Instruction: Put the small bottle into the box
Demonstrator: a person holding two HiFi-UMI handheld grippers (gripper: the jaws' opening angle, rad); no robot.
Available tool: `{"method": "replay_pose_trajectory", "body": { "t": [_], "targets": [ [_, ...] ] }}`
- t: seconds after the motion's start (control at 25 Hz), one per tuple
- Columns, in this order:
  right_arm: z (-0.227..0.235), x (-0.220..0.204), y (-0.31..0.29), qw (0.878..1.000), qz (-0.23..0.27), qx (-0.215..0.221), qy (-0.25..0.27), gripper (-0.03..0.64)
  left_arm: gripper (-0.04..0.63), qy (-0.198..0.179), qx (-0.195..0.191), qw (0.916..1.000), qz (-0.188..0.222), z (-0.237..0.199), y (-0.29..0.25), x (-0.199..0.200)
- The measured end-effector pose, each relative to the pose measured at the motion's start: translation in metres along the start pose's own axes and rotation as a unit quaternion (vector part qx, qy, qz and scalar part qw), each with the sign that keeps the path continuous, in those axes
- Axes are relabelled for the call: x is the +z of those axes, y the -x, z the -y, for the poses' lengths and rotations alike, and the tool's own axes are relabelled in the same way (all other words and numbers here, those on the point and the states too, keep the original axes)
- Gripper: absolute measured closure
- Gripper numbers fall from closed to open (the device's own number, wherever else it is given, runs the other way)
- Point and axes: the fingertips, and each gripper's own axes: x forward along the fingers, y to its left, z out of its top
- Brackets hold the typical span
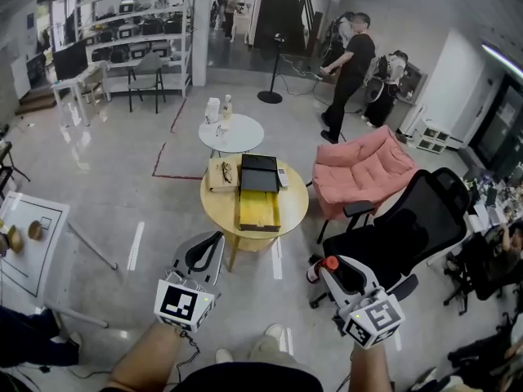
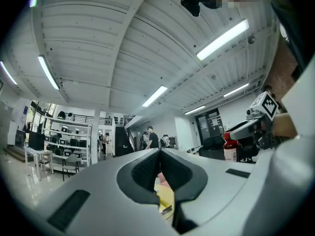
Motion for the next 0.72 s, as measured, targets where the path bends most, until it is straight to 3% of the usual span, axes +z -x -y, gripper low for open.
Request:
{"method": "replay_pose_trajectory", "body": {
  "t": [0.72],
  "targets": [
    [0.080,-0.016,-0.045,0.998,-0.002,0.057,-0.013,0.469,0.578,0.006,0.030,0.9991,-0.031,0.013,-0.084,-0.031]
  ]
}}
